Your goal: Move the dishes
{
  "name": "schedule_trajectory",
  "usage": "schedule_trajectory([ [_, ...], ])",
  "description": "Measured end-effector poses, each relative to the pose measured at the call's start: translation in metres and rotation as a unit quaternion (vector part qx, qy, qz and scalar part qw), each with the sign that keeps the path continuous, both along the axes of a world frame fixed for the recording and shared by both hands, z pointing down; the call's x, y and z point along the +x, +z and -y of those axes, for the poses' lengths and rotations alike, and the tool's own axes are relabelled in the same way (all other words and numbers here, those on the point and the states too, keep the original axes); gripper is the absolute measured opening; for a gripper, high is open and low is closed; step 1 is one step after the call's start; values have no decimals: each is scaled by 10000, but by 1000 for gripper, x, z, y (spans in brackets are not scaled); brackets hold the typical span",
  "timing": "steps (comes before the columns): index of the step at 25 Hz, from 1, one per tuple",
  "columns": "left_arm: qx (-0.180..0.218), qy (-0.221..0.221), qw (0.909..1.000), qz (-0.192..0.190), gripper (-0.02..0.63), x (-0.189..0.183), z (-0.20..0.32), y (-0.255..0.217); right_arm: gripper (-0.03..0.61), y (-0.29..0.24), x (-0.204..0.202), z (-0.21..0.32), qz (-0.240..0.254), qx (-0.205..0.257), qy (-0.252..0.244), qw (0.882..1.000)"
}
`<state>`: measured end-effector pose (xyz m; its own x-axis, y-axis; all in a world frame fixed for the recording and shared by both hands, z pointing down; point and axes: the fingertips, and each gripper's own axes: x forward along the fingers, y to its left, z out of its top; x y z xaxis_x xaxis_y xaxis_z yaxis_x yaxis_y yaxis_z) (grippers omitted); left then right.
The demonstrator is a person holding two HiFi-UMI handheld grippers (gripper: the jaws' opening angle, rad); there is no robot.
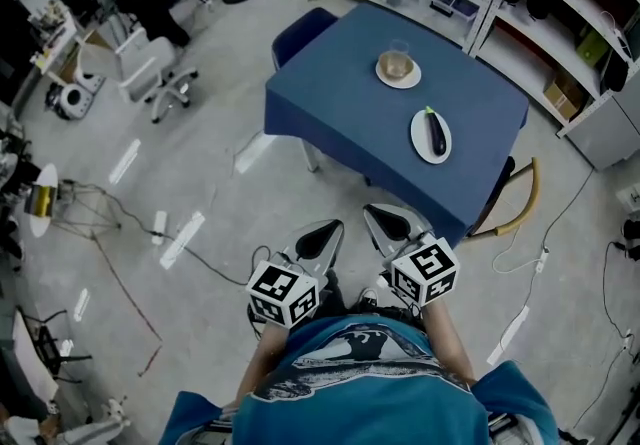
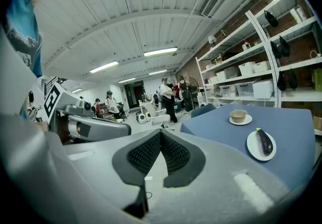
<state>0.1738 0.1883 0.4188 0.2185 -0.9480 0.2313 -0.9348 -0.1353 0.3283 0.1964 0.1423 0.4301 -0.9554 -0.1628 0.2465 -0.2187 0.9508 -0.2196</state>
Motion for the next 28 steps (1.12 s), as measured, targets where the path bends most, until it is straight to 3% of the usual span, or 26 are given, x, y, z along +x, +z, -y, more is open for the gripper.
schedule_trajectory([
  [8, 49, -22, 10000, -19, 15, -78, 12, -20, 3, -14, -73, 11, 14, -114, 26, 9999],
  [17, -5, 68, 9999, -88, 15, -152, 5, -6, 3, -1, -145, 2, -128, -140, 69, 9998],
  [22, 54, 46, 9998, -189, 15, -187, 3, 4, 3, 7, -163, 9, -290, -63, 299, 9991],
  [28, 10, -106, 9991, -410, 15, -207, 10, 19, 3, 12, -156, 27, -531, -65, 554, 9970],
])
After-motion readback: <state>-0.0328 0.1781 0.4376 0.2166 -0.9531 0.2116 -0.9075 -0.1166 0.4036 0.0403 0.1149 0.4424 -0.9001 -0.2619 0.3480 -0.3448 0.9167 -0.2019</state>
